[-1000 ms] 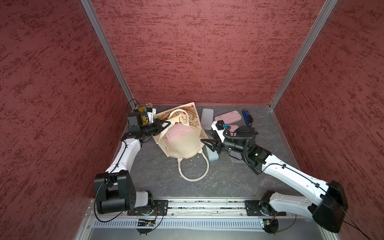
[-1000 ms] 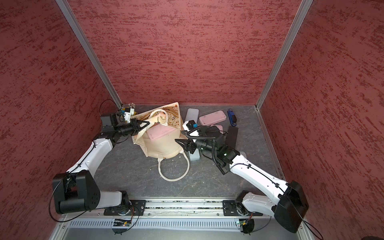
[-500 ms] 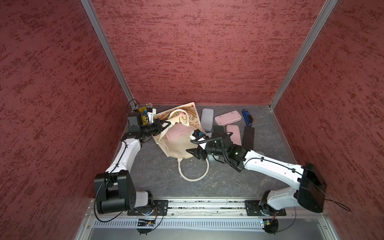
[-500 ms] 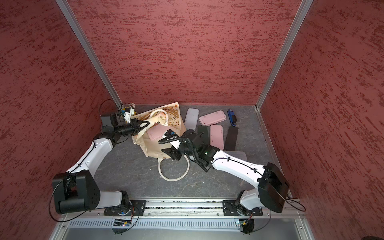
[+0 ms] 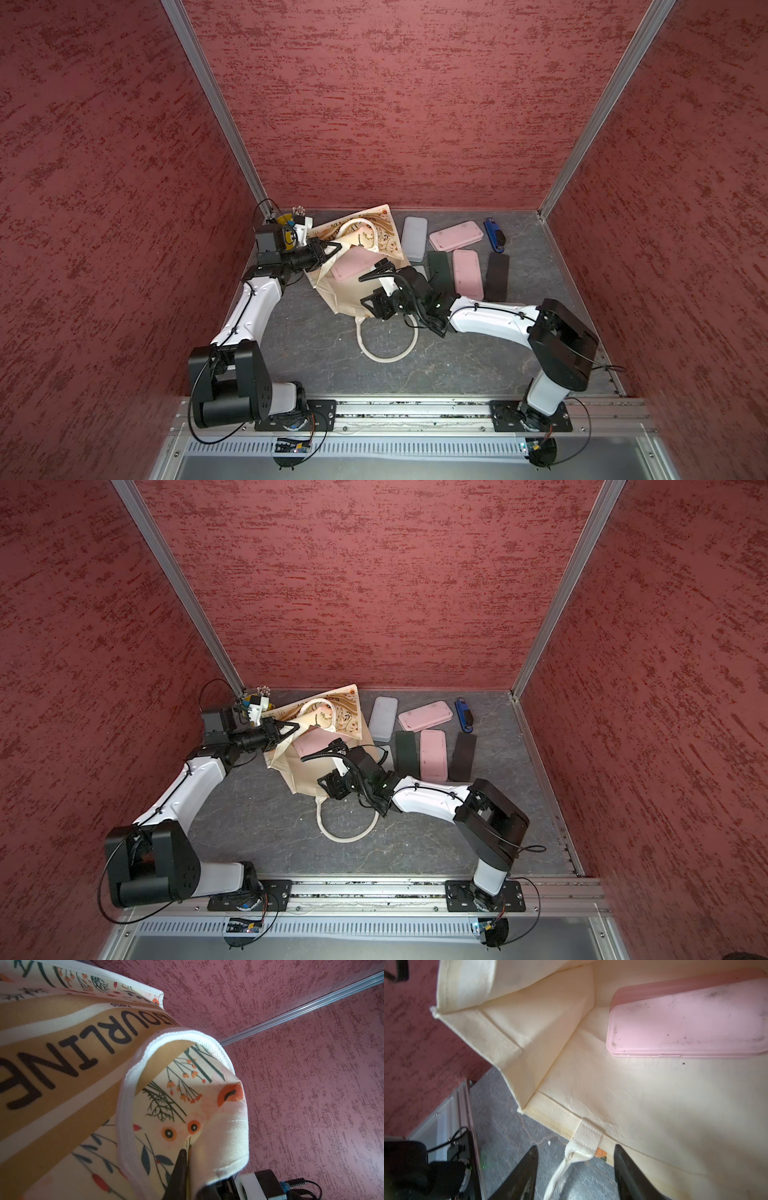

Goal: Take out the pencil case from the canvas bag
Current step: Pick up the pencil case from the canvas bag.

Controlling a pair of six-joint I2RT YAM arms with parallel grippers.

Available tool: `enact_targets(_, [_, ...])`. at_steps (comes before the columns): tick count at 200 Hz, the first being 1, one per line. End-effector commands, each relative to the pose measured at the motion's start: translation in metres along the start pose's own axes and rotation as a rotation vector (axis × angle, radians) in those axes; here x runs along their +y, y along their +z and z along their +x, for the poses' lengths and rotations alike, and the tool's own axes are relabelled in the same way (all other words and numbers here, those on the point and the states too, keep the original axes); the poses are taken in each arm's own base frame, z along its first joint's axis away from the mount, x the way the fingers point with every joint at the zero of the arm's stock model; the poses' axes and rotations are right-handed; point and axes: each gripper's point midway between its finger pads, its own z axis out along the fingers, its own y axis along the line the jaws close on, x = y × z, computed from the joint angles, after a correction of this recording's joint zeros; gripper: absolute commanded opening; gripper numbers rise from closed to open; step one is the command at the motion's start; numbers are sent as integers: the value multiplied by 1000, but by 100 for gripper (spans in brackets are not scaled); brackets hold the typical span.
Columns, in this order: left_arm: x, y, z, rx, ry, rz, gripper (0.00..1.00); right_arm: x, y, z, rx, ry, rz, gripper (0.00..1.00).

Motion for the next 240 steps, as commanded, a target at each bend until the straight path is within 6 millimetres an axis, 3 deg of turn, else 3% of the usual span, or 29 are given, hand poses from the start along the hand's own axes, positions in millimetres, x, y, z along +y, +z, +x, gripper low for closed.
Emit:
enact_targets(1, [-7, 0, 3, 10, 0, 30, 3, -10, 7, -30, -158, 223, 40, 58])
enact_targets(31, [-8, 0, 3, 10, 1, 34, 3, -23, 28, -38, -209, 362, 76, 58])
enact_targets(57, [-10, 0, 3, 11, -1, 41, 3, -29, 48, -36, -202, 367, 93, 58])
enact_targets(61, [-10, 0, 3, 11, 1, 43, 3, -36, 48, -41, -246, 467, 118, 59])
enact_targets(83, [-10, 0, 3, 12, -5, 46, 3, -42, 62, -43, -276, 531, 118, 59])
enact_targets(124, [-13, -1, 4, 11, 0, 51, 3, -59, 89, -32, -309, 666, 119, 59])
enact_targets(161, [-14, 0, 4, 11, -1, 54, 3, -60, 120, -25, -275, 725, 100, 59])
enact_targets(240, [-10, 2, 5, 16, -11, 48, 3, -96, 123, -21, -403, 870, 182, 58])
